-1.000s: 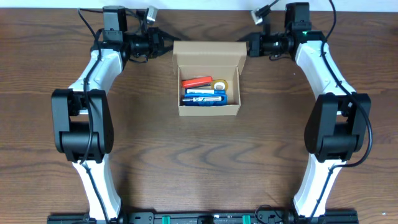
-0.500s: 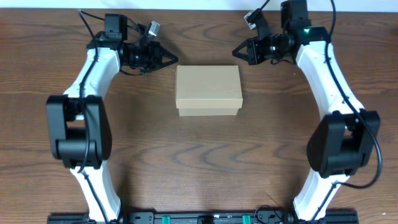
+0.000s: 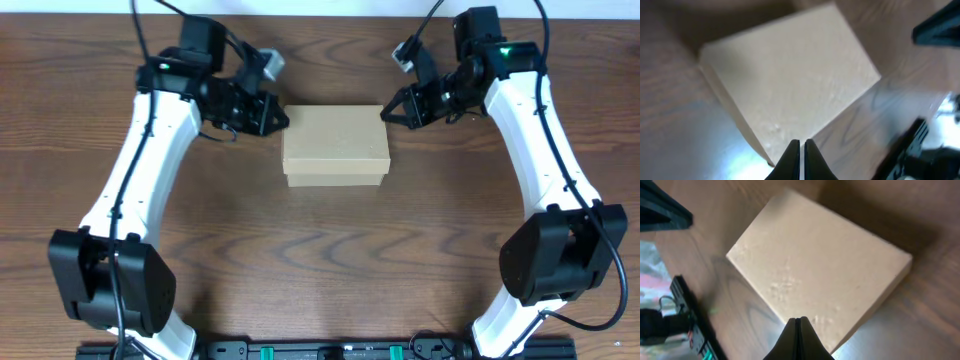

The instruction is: Pack container

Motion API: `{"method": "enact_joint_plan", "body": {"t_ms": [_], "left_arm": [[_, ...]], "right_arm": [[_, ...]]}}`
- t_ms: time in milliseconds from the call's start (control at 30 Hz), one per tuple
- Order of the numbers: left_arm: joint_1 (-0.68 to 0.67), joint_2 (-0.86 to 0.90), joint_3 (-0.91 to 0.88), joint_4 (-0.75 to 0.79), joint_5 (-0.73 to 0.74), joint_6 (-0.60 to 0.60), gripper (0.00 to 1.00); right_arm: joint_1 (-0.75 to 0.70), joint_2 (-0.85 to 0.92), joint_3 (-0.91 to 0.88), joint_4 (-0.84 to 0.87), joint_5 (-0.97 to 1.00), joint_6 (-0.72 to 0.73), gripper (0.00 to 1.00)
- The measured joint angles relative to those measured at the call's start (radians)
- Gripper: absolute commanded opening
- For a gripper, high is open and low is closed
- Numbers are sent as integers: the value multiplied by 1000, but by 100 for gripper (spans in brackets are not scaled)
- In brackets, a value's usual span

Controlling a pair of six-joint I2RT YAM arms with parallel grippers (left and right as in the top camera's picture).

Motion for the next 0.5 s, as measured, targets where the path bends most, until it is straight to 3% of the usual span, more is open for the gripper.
{"method": "enact_joint_plan", "body": {"t_ms": [200,500], "left_arm": [[-31,2,-56,18,-26,27,6],[-33,4,-212,176,-41,-4,6]], "right_arm": [[21,-3,-29,-2,2,-23,1],[54,-5,-278,134,4,-37,2]]}}
